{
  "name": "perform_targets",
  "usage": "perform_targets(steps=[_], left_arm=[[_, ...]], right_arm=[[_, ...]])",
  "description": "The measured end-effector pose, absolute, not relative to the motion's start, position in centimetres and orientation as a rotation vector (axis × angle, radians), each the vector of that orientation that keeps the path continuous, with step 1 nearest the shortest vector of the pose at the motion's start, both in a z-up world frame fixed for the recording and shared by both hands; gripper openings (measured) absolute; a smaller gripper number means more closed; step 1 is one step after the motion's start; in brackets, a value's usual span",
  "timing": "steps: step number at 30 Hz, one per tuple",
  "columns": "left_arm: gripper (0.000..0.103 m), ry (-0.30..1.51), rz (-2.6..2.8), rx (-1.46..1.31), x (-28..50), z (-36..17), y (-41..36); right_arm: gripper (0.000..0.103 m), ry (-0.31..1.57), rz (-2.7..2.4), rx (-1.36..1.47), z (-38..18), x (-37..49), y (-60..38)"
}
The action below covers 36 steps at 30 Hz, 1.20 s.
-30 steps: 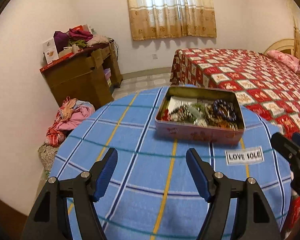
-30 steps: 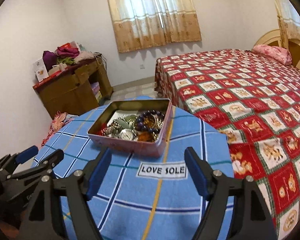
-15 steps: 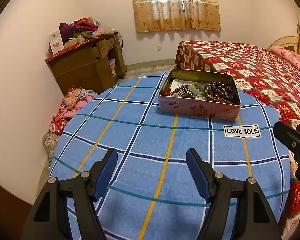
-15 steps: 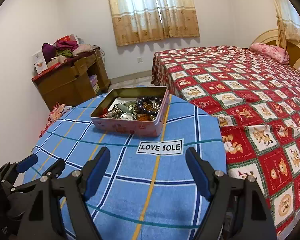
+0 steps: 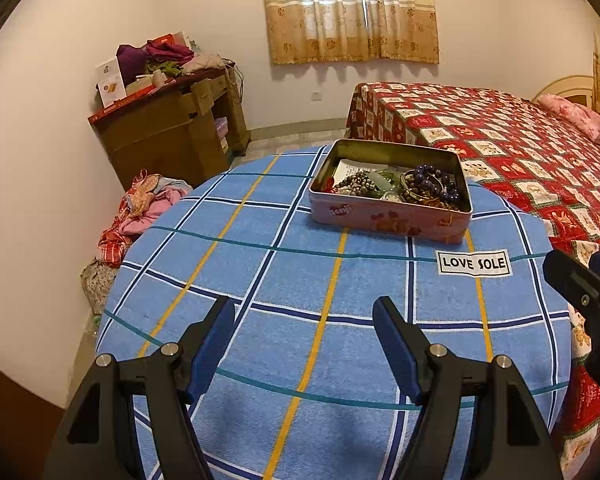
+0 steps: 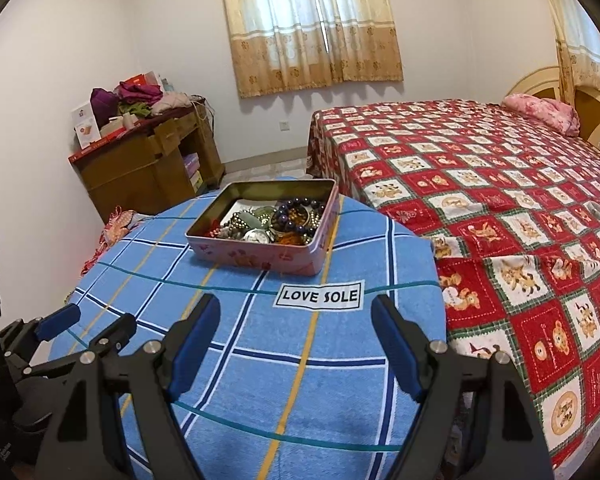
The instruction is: Organize jewelry
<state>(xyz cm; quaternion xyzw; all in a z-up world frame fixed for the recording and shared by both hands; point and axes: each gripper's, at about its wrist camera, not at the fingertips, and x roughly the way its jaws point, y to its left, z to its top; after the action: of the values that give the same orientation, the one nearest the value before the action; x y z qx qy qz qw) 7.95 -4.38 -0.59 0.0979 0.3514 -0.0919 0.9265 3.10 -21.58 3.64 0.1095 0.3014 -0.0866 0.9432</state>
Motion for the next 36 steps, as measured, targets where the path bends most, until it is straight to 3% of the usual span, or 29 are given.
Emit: perform_targets(steps=[14,25,36], left_arm=[[0.072,0.677,-0.199,0.168,6.4,0.6,-3.5],[0.072,0.538,-0.157,0.118,3.6,4.0,-1.4],[0.082,0.428,-0.12,0.091,0.4,8.6,0.4]], right_arm=[[0.081,0.565,-0.216,0.152,4.5,2.0,-21.3],[0.097,0.484,-0.247,0.114,6.9,-0.3,-20.3],[0.103,0.354,-0.225,0.135,11.4,-3.3,-18.9]])
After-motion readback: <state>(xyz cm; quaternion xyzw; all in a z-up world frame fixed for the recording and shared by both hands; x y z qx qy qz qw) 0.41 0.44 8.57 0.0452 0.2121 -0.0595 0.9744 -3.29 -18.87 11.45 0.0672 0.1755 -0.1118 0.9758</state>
